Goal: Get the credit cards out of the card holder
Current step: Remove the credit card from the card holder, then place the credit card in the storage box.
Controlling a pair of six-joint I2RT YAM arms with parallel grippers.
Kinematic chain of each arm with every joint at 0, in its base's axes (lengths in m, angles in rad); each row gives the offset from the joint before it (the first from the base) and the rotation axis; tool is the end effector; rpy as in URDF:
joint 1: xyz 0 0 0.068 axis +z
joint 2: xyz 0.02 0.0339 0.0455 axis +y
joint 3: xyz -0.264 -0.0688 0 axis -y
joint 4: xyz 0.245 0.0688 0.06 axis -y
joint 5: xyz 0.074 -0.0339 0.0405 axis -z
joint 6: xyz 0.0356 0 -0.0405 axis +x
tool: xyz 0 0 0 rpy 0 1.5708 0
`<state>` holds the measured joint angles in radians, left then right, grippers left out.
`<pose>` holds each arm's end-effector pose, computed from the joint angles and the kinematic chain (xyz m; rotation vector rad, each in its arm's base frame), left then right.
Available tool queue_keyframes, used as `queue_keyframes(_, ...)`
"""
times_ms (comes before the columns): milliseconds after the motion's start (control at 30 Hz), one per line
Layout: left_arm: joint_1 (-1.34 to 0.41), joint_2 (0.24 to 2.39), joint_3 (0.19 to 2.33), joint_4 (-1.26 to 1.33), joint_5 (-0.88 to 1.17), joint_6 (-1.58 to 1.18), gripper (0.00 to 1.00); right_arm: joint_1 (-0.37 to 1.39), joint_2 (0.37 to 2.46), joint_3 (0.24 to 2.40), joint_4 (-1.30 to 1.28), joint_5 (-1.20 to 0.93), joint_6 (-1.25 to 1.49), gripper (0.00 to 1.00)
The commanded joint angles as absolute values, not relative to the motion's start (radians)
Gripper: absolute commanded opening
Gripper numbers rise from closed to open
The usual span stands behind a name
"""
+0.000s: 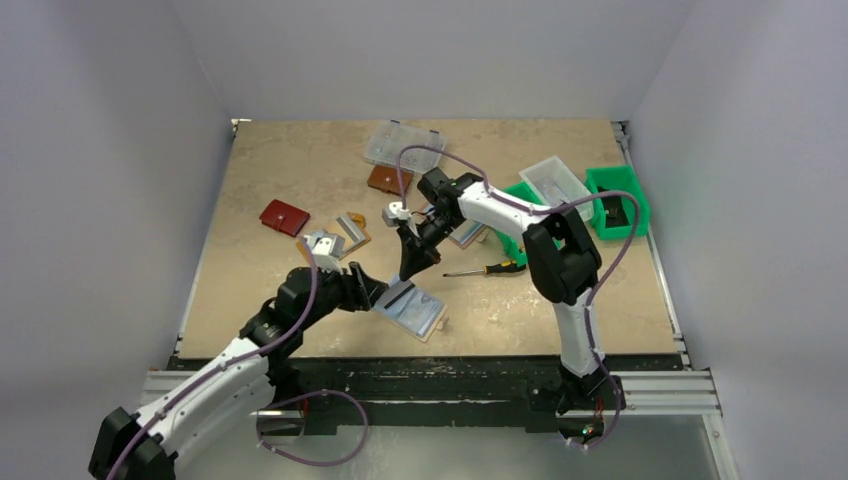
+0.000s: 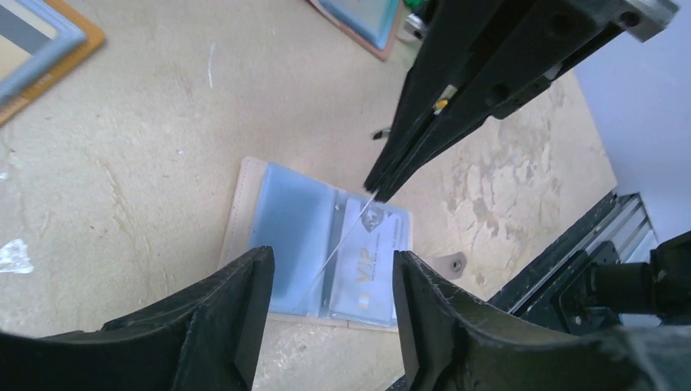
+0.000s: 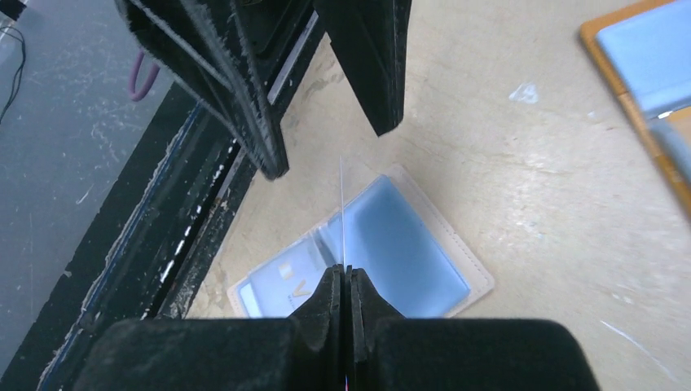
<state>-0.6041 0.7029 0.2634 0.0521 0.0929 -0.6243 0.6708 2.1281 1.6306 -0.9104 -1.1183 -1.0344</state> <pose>0.1357 -0.0977 0.1929 0.0437 2.0663 -0.8785 0.3076 0.2850 0.1850 -1.8952 1.4927 1.4473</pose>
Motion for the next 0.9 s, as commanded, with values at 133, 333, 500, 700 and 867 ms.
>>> queue_keyframes(133,-0.600,0.452,0.296,-0.123,-0.041,-0.723,0.78,0.642,1.939,1.646,-0.950,-1.130,-1.061,0.00)
queue_keyframes(333,-0.600,0.399,0.306,-0.163,-0.047,-0.761,0.79,0.617,1.817,1.608,-0.922,-1.029,-1.007,0.00)
queue_keyframes(500,-0.600,0.368,0.318,-0.187,-0.045,-0.770,0.79,0.516,1.609,1.514,-0.842,-0.896,-0.913,0.00)
queue_keyframes(700,-0.600,0.395,0.309,-0.164,-0.010,-0.779,0.79,0.241,1.414,1.451,-0.833,-0.812,-0.899,0.00)
queue_keyframes(867,-0.600,0.422,0.287,-0.126,-0.005,-0.786,0.79,0.067,1.343,1.441,-0.774,-0.639,-0.914,0.00)
